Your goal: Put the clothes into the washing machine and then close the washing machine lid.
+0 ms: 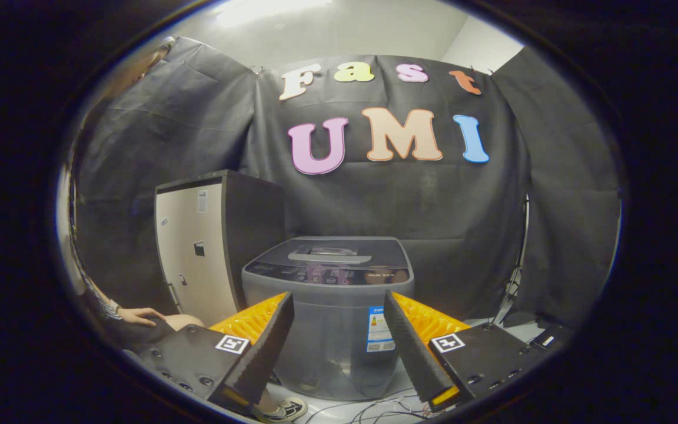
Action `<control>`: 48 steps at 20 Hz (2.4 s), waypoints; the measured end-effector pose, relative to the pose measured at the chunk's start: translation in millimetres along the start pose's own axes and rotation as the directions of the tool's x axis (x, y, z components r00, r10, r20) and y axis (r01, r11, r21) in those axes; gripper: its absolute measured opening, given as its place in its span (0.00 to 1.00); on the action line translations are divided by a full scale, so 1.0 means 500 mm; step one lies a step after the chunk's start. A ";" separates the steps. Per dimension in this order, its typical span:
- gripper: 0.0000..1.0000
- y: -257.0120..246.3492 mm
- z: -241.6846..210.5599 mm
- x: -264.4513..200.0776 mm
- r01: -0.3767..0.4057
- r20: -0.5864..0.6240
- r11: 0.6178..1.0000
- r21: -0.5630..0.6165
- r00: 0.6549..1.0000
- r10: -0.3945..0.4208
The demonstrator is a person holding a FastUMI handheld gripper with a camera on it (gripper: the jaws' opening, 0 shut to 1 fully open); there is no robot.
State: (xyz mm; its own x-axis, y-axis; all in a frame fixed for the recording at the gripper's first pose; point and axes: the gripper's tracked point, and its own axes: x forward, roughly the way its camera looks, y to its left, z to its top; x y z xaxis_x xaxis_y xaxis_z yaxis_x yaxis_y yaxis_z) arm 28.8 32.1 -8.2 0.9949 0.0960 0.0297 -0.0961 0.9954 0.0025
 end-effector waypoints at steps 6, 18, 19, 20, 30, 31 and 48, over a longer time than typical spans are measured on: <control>0.96 -0.003 0.000 -0.003 0.007 0.001 1.000 -0.001 1.000 -0.007; 0.96 -0.008 0.002 -0.007 0.013 -0.004 1.000 0.000 1.000 -0.013; 0.96 -0.007 0.002 -0.007 0.013 -0.004 1.000 0.000 1.000 -0.013; 0.96 -0.007 0.003 -0.009 0.013 -0.004 1.000 0.000 1.000 -0.013; 0.96 -0.008 0.003 -0.012 0.012 -0.005 1.000 0.000 1.000 -0.012; 0.96 -0.009 0.002 -0.011 0.012 -0.005 1.000 0.000 1.000 -0.012; 0.96 -0.011 0.000 -0.014 0.011 -0.007 1.000 0.000 1.000 -0.011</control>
State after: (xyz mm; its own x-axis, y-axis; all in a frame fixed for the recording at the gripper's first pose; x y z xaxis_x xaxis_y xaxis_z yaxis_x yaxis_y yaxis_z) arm 22.4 26.1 -8.2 0.9961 0.0847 0.0230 -0.0848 0.9964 0.0033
